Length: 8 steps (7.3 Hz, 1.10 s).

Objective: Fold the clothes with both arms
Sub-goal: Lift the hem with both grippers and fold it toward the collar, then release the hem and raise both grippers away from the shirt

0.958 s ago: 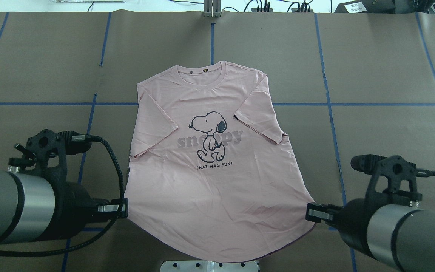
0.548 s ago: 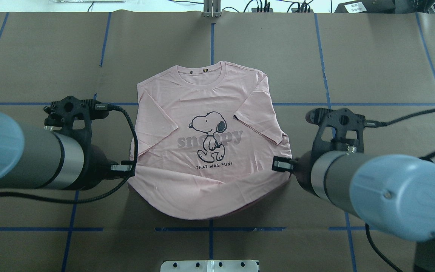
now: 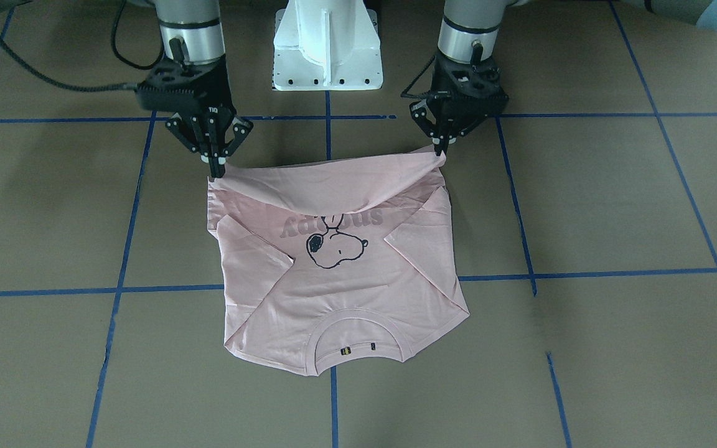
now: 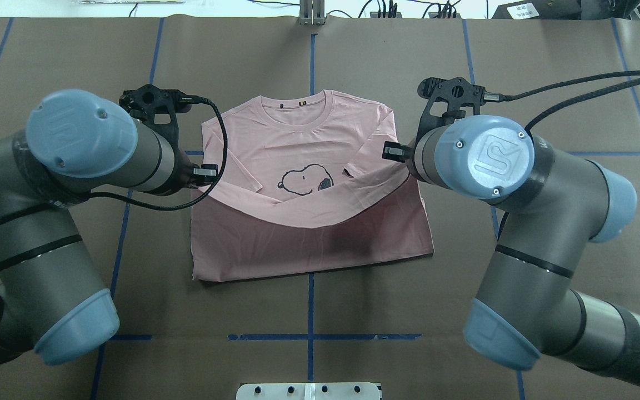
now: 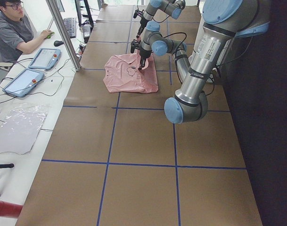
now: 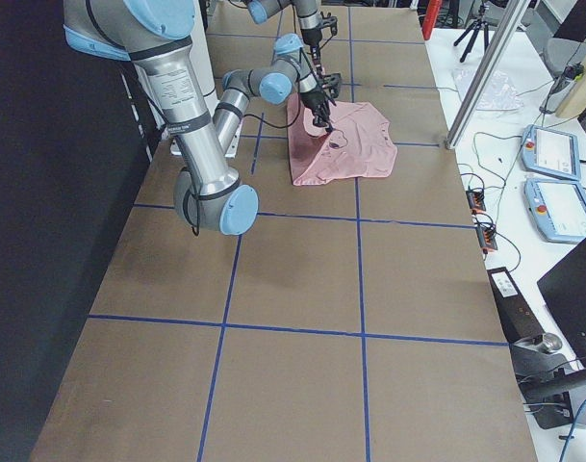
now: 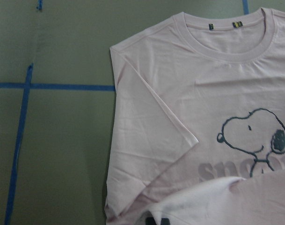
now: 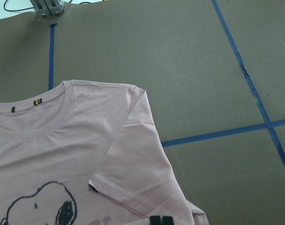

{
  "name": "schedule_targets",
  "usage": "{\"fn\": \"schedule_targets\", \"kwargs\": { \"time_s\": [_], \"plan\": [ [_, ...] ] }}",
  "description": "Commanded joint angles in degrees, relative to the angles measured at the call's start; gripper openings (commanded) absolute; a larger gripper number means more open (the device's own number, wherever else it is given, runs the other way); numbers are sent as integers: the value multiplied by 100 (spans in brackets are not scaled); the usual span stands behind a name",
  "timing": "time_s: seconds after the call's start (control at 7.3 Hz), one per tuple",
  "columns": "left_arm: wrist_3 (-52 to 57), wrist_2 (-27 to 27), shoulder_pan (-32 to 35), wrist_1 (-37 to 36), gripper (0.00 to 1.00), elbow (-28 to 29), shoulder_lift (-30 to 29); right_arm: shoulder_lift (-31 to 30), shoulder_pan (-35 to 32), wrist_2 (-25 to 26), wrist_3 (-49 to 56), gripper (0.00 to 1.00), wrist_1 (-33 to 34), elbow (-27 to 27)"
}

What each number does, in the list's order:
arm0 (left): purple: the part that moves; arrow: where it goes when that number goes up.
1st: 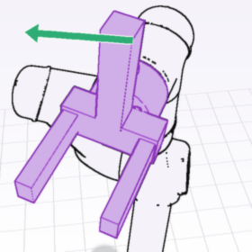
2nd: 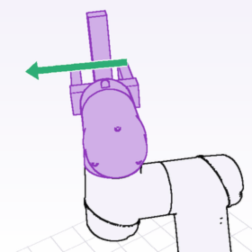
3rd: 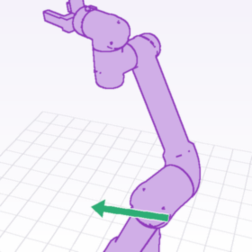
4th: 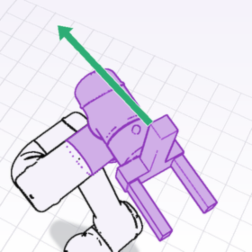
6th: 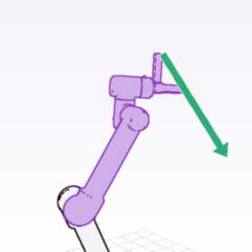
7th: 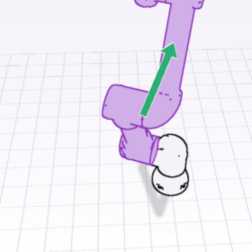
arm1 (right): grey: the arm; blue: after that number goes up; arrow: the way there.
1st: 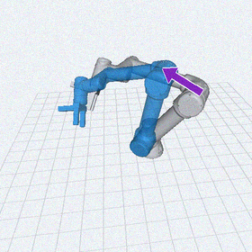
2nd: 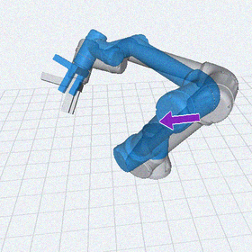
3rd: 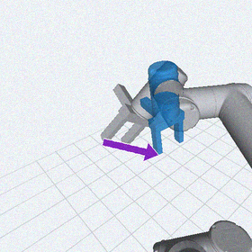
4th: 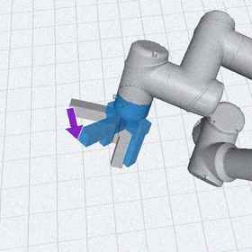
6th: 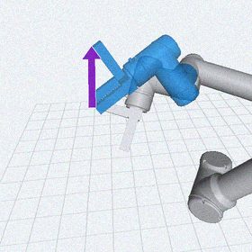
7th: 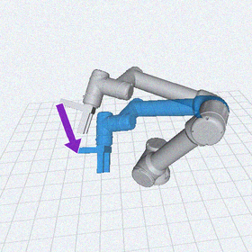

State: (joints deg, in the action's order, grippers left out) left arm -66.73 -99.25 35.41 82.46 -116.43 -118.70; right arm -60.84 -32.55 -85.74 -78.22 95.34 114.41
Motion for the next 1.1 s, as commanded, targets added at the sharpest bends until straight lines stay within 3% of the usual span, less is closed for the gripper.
{"fn": "schedule_targets", "kwargs": {
  "time_s": [0.0,0.27,0.41,0.55,0.68,0.96],
  "plan": [
    [335,11,404,706,0,837,-92,474,-347,-66,166,0,-646,-1257],
    [748,11,782,1609,0,2048,-364,1159,-698,-275,271,0,-1382,-2846],
    [950,11,975,2442,0,3081,-574,1485,-944,-503,577,0,-1978,-3872],
    [1395,11,1090,3190,99,4092,-793,1775,-1155,-592,1032,99,-2602,-4936],
    [1591,-24,1222,3493,100,4224,-778,1847,-1296,-706,1228,100,-2695,-5190],
    [1926,-41,1241,3522,100,4121,-708,1805,-1394,-901,1615,100,-2714,-5140]
  ]
}}
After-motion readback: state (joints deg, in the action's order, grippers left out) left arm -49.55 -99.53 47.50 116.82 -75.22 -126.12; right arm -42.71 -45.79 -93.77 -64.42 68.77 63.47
